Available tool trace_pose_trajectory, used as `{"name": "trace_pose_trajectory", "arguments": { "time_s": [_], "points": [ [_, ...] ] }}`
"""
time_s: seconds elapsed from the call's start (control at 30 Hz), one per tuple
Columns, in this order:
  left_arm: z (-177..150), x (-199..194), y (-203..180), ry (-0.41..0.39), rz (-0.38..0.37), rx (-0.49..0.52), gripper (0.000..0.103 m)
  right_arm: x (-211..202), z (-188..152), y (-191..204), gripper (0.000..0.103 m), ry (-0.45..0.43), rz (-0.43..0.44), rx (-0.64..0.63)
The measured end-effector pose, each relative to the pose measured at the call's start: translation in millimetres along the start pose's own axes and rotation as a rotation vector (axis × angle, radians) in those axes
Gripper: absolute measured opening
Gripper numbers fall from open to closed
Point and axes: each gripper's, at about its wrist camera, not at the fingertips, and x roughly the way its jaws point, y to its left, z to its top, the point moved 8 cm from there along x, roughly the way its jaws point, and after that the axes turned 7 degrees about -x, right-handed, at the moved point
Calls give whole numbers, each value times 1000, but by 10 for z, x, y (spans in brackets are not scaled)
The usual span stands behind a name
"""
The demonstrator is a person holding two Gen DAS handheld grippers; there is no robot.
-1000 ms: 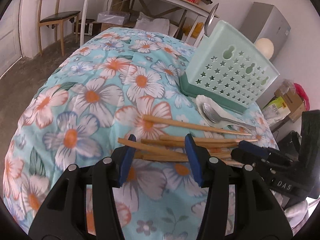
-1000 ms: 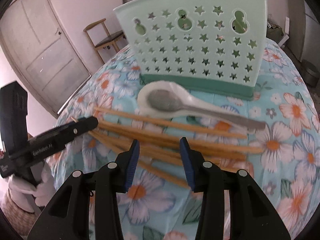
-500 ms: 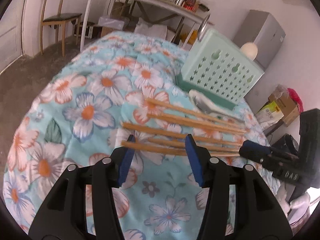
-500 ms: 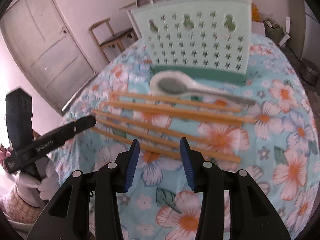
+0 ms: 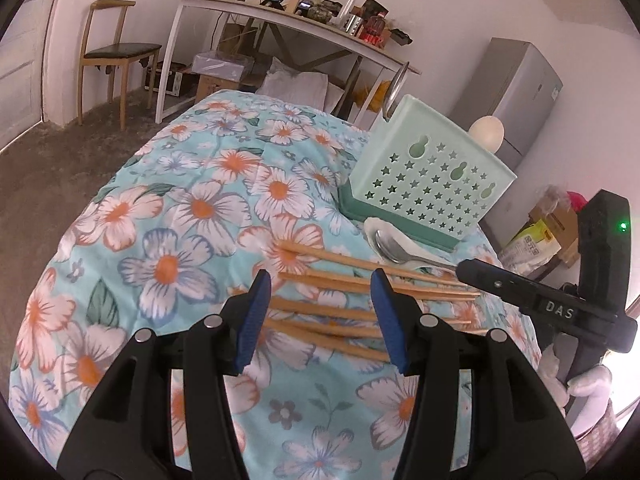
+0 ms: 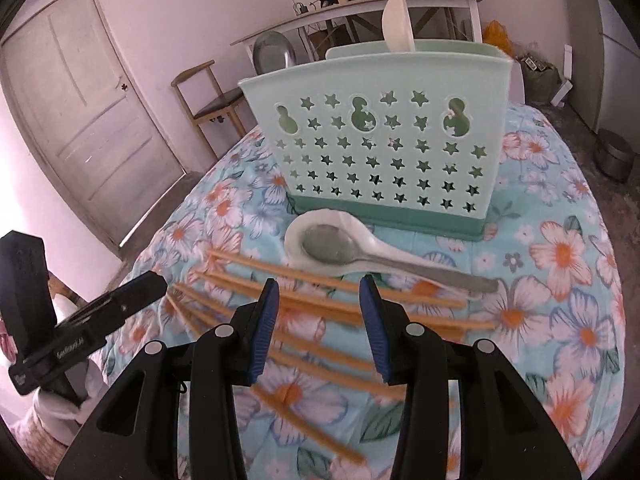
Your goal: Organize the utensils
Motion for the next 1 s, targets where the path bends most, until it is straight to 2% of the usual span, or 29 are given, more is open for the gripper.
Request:
{"name": "trace_pose_trajectory", "arguments": {
  "time_s": [0.3, 0.7, 0.8, 1.0],
  "points": [
    [102, 164, -37, -3, -6, -7, 49, 242, 139, -67, 41, 17, -20, -13],
    [281, 309, -143, -4, -21, -8, 49, 265, 137, -100, 41, 5, -46, -16],
    [377, 424, -220, 24, -17, 5, 49, 259, 116, -83, 41, 2, -54, -19],
    [395, 720, -181, 115, 6, -46, 49, 274, 62, -140, 41, 13, -64, 3]
  ]
}}
